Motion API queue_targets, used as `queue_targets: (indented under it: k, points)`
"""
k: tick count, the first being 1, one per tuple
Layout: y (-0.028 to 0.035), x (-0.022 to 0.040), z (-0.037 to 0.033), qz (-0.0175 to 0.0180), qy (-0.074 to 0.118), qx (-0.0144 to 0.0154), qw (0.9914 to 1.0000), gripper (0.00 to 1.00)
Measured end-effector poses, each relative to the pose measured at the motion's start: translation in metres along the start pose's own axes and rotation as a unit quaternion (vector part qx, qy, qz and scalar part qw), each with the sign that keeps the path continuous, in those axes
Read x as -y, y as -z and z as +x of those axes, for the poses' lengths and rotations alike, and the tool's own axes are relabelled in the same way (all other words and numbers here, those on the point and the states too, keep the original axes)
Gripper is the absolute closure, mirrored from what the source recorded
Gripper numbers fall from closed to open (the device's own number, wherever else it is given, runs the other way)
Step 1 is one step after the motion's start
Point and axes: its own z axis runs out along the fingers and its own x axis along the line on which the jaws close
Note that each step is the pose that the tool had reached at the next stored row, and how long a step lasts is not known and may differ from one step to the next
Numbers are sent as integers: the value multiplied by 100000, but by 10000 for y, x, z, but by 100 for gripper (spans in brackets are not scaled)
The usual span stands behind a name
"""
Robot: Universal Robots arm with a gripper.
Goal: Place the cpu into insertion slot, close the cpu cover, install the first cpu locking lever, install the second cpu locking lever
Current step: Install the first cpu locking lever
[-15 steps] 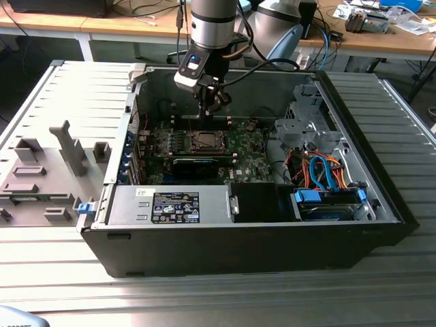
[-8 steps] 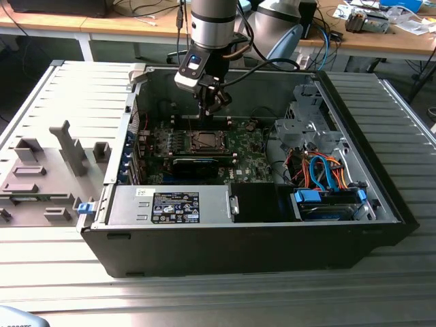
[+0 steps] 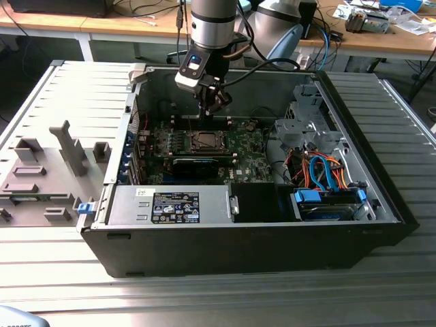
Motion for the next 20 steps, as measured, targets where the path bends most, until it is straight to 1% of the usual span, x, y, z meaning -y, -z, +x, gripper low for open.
queue_targets:
  k: [20]
  points:
    - [0, 0, 0, -19, 1102, 28, 99994, 84]
